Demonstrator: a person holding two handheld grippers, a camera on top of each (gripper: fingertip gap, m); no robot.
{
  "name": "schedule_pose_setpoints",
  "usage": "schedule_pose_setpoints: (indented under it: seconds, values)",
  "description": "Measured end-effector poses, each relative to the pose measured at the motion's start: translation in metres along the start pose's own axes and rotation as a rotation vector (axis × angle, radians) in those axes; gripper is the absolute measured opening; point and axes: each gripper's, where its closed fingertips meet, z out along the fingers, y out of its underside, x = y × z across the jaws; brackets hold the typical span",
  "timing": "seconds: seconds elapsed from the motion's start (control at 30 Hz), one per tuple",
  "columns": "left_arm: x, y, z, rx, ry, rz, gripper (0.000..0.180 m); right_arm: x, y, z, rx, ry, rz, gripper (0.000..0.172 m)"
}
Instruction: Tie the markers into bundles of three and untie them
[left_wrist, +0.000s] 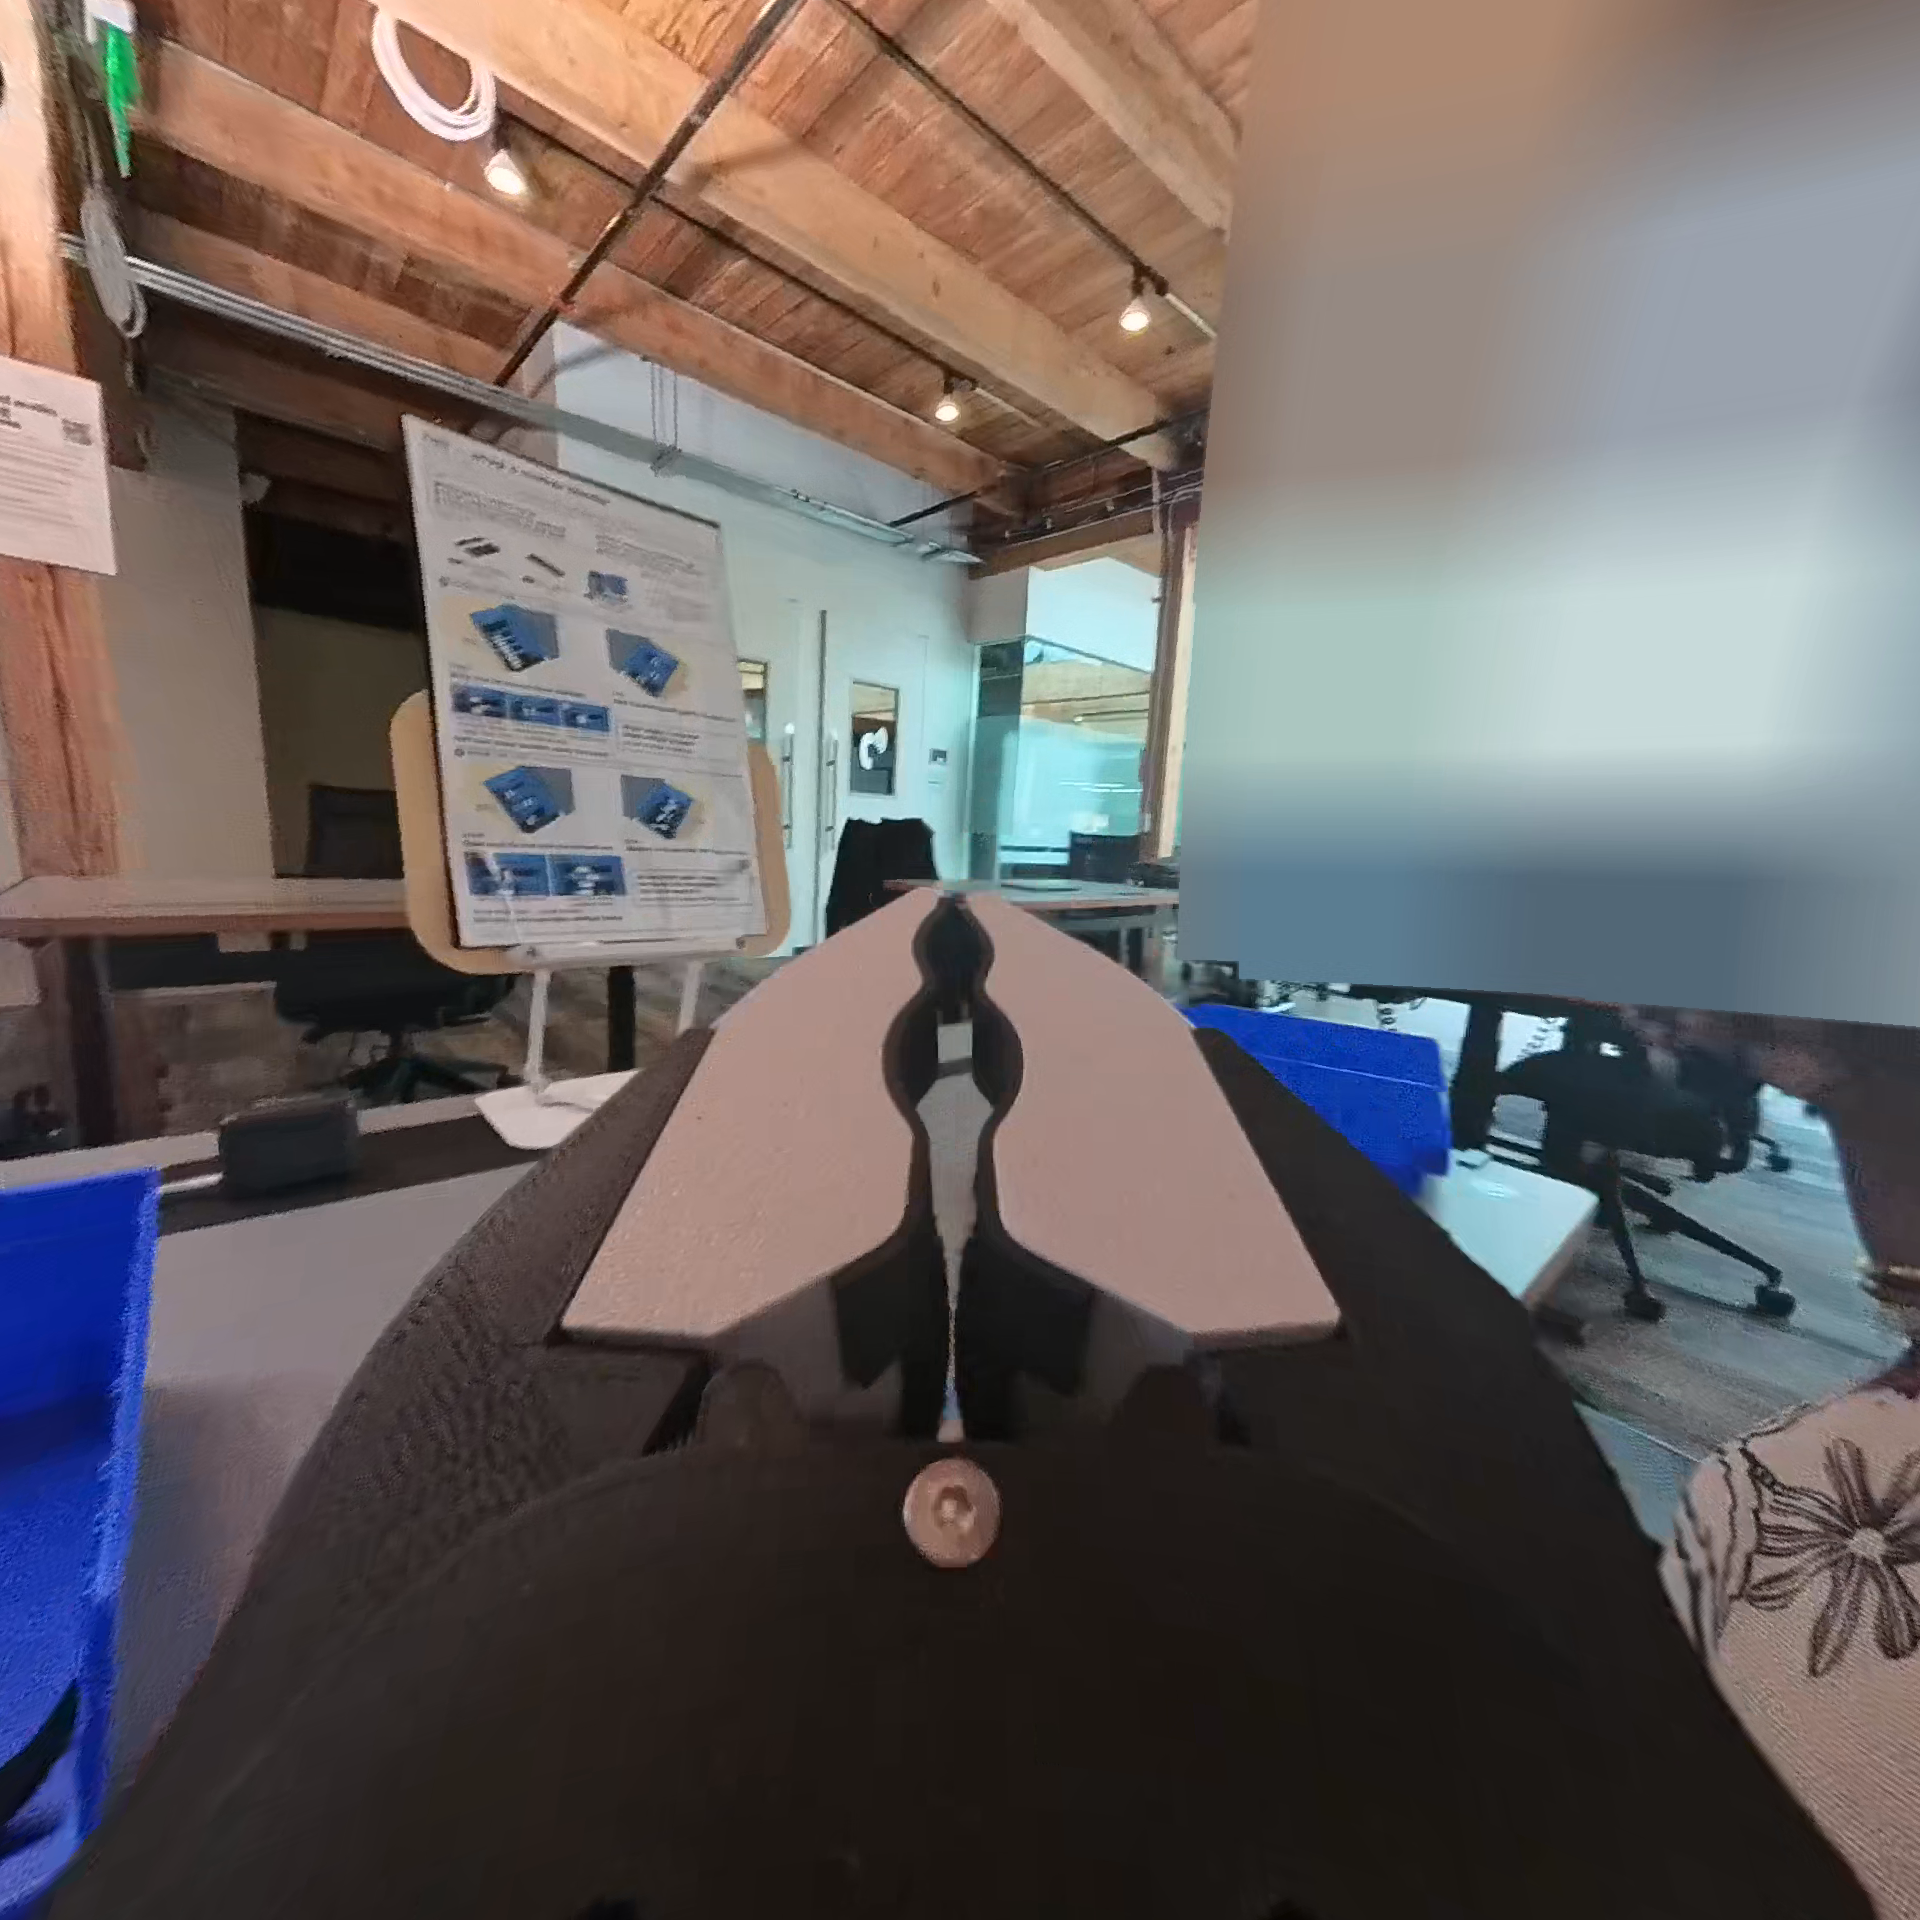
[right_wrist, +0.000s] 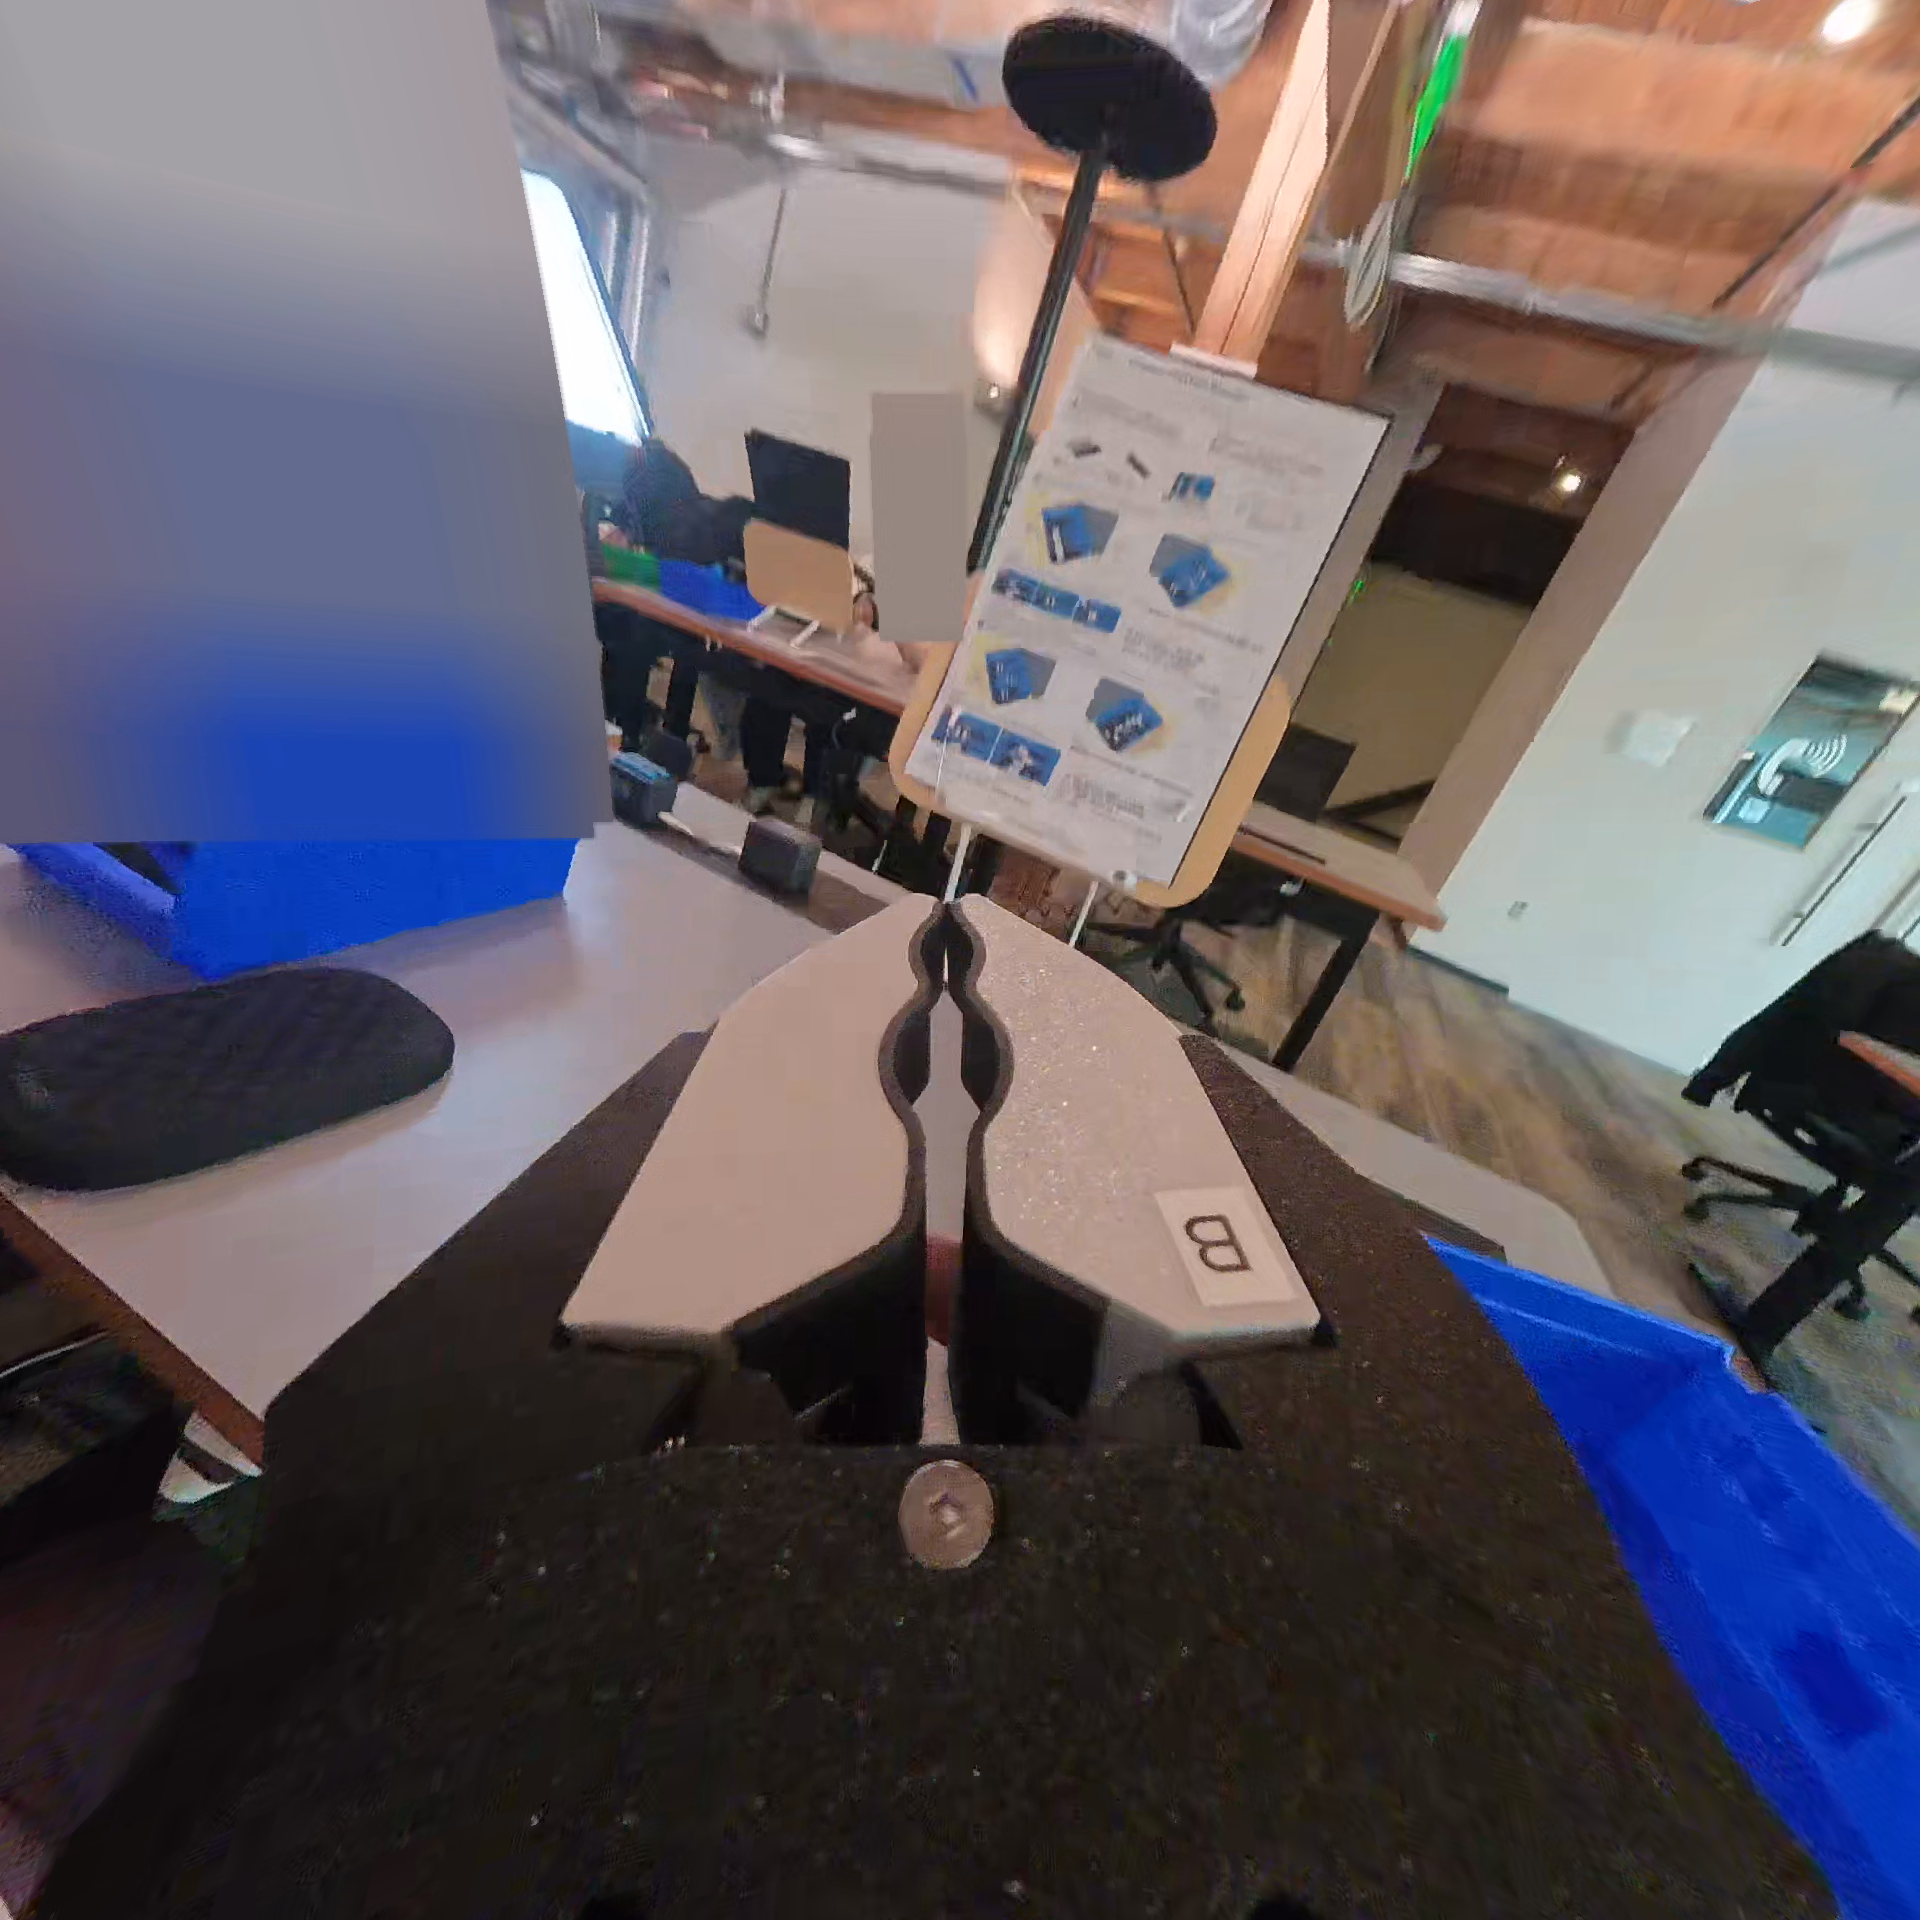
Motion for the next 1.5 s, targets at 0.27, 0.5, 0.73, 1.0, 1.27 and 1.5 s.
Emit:
schedule_pose_setpoints:
  seconds: [0.27, 0.5, 0.73, 1.0, 1.27, 1.5]
  values:
    - [-0.093, 0.033, -0.011, -0.241, -0.315, 0.04, 0.0, 0.027, 0.075, 0.062, -0.26, -0.119, 0.137, 0.0]
    - [-0.151, 0.056, -0.028, -0.496, -0.53, -0.01, 0.001, 0.039, 0.125, 0.092, -0.411, -0.229, 0.203, 0.001]
    - [-0.2, 0.086, -0.034, -0.727, -0.62, -0.032, 0.062, 0.044, 0.156, 0.106, -0.493, -0.302, 0.252, 0.067]
    - [-0.263, 0.114, -0.046, -1.053, -0.551, 0.091, 0.118, 0.04, 0.158, 0.105, -0.389, -0.362, 0.29, 0.092]
    - [-0.307, 0.115, -0.057, -0.957, -0.633, -0.149, 0.001, 0.045, 0.164, 0.102, -0.36, -0.312, 0.357, 0.063]
    - [-0.313, 0.157, -0.083, -1.001, -0.691, -0.397, 0.068, 0.035, 0.169, 0.103, -0.393, -0.349, 0.332, 0.068]
